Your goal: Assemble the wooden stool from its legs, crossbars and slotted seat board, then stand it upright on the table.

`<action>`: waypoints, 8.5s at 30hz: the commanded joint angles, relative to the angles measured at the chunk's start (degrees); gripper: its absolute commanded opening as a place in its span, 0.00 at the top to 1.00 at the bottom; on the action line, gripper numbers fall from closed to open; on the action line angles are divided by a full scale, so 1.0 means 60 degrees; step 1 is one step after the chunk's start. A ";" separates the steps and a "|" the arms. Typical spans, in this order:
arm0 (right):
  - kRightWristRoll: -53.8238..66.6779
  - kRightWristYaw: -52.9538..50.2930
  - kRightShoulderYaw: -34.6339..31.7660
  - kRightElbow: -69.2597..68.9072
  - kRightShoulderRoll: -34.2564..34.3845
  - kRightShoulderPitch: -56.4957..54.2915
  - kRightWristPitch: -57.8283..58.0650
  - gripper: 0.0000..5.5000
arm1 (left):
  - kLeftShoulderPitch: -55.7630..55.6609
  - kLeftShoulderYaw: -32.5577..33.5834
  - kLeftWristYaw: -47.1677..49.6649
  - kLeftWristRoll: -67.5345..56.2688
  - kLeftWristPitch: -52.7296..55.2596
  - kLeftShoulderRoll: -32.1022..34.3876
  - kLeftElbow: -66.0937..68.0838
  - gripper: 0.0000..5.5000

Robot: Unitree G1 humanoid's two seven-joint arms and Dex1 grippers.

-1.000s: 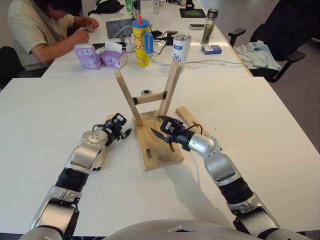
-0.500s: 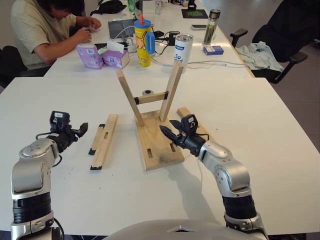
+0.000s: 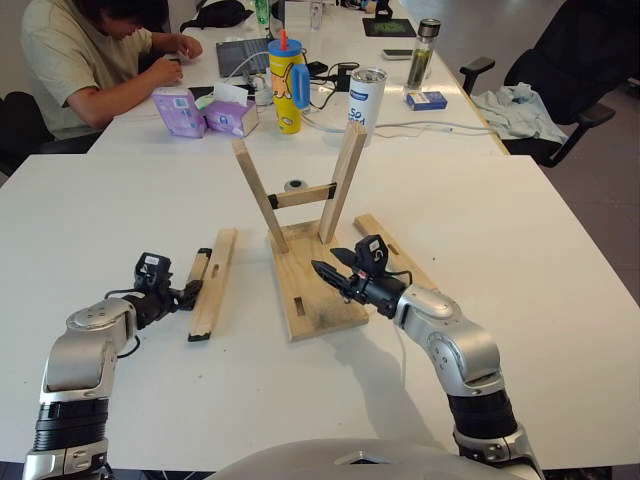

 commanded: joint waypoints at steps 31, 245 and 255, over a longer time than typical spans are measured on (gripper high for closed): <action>0.3552 0.0350 -0.2760 -0.0253 -0.0238 -0.0541 0.0678 0.52 | -0.2438 -0.0151 0.1422 0.1071 -0.5269 -0.0175 -0.1863 0.77; -0.1343 0.1815 -0.0572 0.5506 -0.3475 -0.1840 -0.1955 0.63 | -0.1289 -0.6345 -0.2648 0.5064 -0.8271 0.1679 0.0034 0.44; 0.1037 0.0861 -0.3646 0.4573 -0.2159 -0.2076 -0.3017 0.63 | -0.1241 -0.3435 -0.2113 -0.0490 -0.5871 -0.0309 -0.1565 0.44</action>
